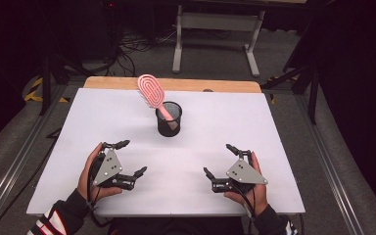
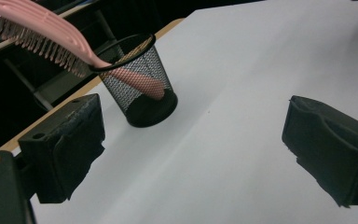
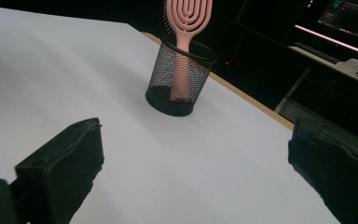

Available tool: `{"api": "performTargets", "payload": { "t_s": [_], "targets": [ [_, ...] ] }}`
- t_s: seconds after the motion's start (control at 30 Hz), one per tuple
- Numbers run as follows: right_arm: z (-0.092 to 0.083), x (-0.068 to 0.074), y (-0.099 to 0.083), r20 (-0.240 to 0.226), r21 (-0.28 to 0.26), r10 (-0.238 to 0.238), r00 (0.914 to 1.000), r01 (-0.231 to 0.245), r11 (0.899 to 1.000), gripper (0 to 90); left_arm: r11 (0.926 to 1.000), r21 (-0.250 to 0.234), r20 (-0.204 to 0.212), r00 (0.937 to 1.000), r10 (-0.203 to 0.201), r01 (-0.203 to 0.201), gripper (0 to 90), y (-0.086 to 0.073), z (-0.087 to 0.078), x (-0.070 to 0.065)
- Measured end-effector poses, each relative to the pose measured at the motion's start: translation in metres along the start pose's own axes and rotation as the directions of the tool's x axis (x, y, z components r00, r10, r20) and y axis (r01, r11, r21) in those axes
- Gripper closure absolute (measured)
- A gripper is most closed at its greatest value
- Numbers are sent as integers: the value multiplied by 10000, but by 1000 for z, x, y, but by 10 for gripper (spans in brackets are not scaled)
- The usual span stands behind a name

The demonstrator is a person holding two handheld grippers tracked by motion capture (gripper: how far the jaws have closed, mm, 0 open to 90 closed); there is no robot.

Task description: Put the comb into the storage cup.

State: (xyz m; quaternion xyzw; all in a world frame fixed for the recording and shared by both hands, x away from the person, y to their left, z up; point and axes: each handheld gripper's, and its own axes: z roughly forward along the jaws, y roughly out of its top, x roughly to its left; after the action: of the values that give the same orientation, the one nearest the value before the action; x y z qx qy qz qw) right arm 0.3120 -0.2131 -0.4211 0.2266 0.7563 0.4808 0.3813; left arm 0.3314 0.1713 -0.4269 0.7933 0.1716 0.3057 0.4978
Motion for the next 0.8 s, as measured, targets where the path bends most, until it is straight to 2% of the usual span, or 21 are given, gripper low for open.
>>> {"api": "performTargets", "payload": {
  "t_s": [0.33, 0.8],
  "targets": [
    [0, 0, 0, -22, 19, 35, 10000, -35, 10000, 41, 9992, 327, -115, 9997, -233, 237, 67, -14, -7, 2],
    [-1, -2, -2, 8, -29, 109, 9999, -109, 9999, 42, 9920, 869, -237, 9957, -895, 912, 66, -39, -16, 4]
  ]
}}
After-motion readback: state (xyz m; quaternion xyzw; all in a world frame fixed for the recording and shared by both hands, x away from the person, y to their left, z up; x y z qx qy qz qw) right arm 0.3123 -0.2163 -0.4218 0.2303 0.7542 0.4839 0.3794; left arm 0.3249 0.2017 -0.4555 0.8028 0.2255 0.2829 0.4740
